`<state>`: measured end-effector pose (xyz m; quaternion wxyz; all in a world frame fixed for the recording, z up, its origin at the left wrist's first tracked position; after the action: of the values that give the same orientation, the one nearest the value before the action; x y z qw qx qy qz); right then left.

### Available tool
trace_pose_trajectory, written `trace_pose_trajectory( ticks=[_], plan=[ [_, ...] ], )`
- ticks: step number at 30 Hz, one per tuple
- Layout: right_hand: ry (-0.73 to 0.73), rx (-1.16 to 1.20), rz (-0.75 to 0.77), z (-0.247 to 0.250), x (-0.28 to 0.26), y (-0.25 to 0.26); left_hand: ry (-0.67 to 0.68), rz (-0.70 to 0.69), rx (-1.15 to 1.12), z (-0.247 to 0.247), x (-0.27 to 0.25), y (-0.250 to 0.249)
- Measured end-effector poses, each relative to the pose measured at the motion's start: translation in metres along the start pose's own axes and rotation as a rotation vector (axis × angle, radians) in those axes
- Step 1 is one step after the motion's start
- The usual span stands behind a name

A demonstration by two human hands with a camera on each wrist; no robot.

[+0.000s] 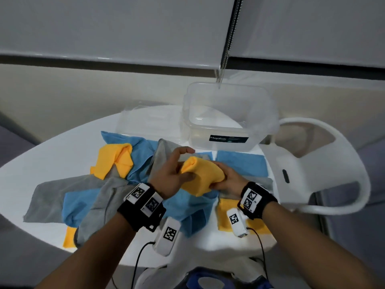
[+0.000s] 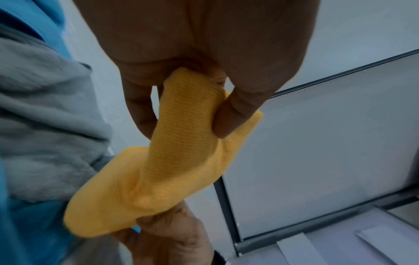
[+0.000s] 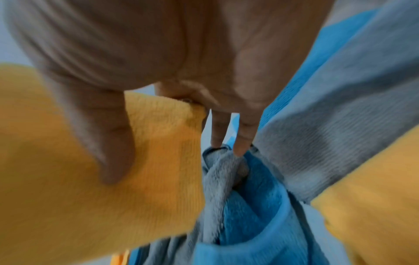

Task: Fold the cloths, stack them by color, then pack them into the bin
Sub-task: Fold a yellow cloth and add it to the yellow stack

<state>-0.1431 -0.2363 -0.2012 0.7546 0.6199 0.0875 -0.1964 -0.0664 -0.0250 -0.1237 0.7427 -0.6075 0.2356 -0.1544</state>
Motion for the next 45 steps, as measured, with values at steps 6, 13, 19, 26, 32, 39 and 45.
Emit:
trace_pose_trajectory(
  ticks=[6,13,19,26,32,39,45],
  plan=[
    [-0.117,0.239,-0.159,0.051,-0.041,-0.024,0.050,0.195,-0.220,-0.036,0.019,-0.006],
    [-0.157,0.694,-0.248,0.089,-0.101,-0.063,0.097,0.364,-0.261,-0.089,0.008,0.030],
    [-0.114,1.036,-0.485,0.079,-0.132,-0.082,0.255,0.343,-0.308,-0.131,0.003,0.005],
    [-0.260,1.028,-0.354,0.090,-0.137,-0.094,0.199,0.441,-0.175,-0.137,0.005,0.015],
    [-0.466,0.452,-0.311,0.115,-0.148,-0.107,0.122,0.604,-0.077,-0.147,-0.012,0.074],
    [-0.470,0.205,-0.339,0.122,-0.140,-0.131,0.083,0.489,0.177,-0.157,-0.025,0.107],
    [-0.530,0.002,-0.315,0.127,-0.138,-0.136,0.085,0.347,0.435,-0.153,-0.021,0.117]
  ],
)
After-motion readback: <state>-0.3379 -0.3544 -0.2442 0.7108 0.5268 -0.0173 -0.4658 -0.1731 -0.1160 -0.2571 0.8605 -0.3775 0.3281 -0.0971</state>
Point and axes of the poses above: each hand's wrist, its own x-axis towards the middle knuckle, its own z-axis out of the back of the hand, y = z × x, the point moved 2 cm from there along x, towards the middle knuckle, and after that the axes turned 9 degrees about -y, right-handed, at the moved point
